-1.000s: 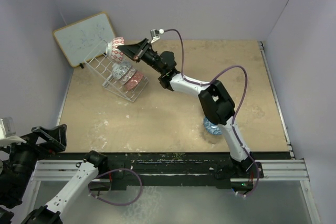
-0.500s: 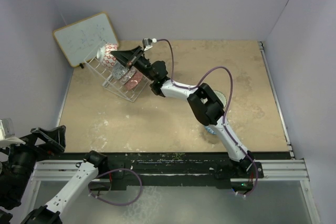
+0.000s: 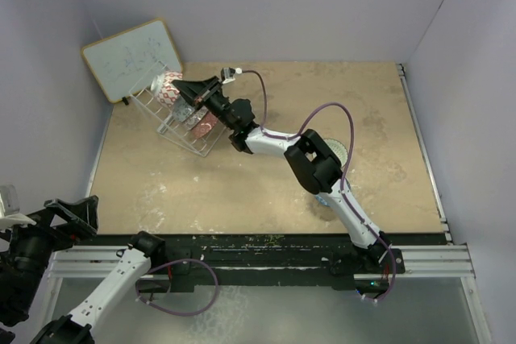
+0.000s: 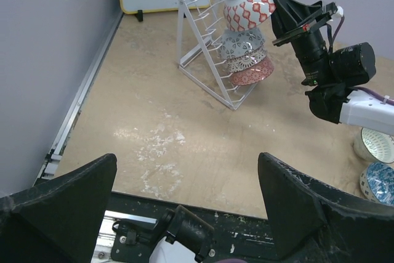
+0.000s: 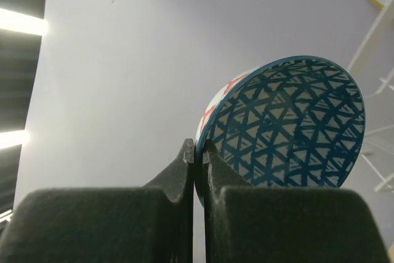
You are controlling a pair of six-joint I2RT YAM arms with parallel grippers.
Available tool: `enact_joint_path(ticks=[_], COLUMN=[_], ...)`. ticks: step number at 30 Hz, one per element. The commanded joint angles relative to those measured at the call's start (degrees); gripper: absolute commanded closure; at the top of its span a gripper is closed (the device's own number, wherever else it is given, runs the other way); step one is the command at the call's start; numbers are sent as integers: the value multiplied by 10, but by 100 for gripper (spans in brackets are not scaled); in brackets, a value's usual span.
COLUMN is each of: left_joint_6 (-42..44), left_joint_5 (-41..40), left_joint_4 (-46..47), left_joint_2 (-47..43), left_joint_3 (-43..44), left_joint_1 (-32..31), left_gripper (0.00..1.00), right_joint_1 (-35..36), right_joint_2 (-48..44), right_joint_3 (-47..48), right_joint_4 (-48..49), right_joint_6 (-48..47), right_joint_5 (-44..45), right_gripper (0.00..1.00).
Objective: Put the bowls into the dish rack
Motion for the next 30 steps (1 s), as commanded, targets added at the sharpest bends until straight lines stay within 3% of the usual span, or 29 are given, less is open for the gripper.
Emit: enact_joint_path(ticks=[1,15,30], left_joint_6=[-8,-14,-17], left_joint_5=[-12,-23,-29], left_joint_4=[-1,-6,-6], left_joint_2=[2,-3,-5], left_joint_3=[11,10,6], left_joint_1=[-5,-15,-22], left_gripper=[1,1,1], right_joint_1=[5,7,-2], right_joint_2=[-38,-29,40], right_joint_3=[-19,-20,48], right_joint_4=[30,-4,-9], right_joint_6=[23,12,31], right_joint_5=[50,87,66], right_gripper=[100,100,100])
